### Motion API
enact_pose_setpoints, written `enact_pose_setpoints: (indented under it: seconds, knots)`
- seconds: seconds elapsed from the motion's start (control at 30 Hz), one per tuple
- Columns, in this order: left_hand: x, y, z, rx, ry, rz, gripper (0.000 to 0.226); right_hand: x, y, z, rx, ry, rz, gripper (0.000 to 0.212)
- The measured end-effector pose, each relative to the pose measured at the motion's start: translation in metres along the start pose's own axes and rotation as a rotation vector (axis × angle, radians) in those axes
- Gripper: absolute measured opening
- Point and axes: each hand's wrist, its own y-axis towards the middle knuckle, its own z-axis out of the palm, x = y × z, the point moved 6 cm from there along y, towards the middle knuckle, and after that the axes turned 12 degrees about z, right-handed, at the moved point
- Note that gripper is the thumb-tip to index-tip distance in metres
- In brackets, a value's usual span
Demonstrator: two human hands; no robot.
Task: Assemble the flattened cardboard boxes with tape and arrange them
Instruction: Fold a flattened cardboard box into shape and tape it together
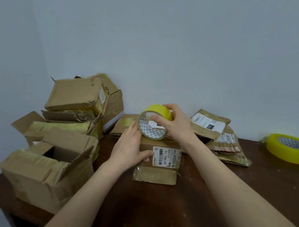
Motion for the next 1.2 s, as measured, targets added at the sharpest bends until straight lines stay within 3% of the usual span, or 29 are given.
enact_pose_setpoints:
  seconds: [0.13, 0.33, 0.57, 0.8, 0.9, 1.0, 1.2]
  knots:
    - [0.003, -0.003, 0.01, 0.055, -0.015, -0.018, 0.074, 0.001, 0.006, -0.002, 0.032, -0.072, -0.041, 0.047]
    - [0.006, 0.0, 0.013, 0.097, 0.041, 0.005, 0.08, 0.002, 0.017, -0.029, 0.078, -0.18, -0.048, 0.052]
    - [0.001, 0.006, 0.02, 0.162, 0.111, 0.028, 0.072, -0.004, 0.015, -0.06, 0.067, -0.348, -0.053, 0.052]
    - [-0.026, 0.044, 0.043, 0.348, 0.333, 0.153, 0.094, -0.045, 0.008, -0.073, 0.046, -0.187, 0.067, 0.051]
    - [-0.028, 0.058, 0.045, 0.356, 0.217, 0.145, 0.083, -0.05, 0.001, -0.077, 0.043, -0.09, 0.104, 0.053]
    - [-0.021, 0.057, 0.042, 0.36, 0.11, 0.108, 0.07, -0.046, -0.003, -0.067, 0.032, -0.154, 0.064, 0.055]
    - [-0.019, 0.026, 0.031, 0.425, 0.1, 0.166, 0.064, -0.03, -0.02, -0.06, 0.166, -0.126, 0.127, 0.051]
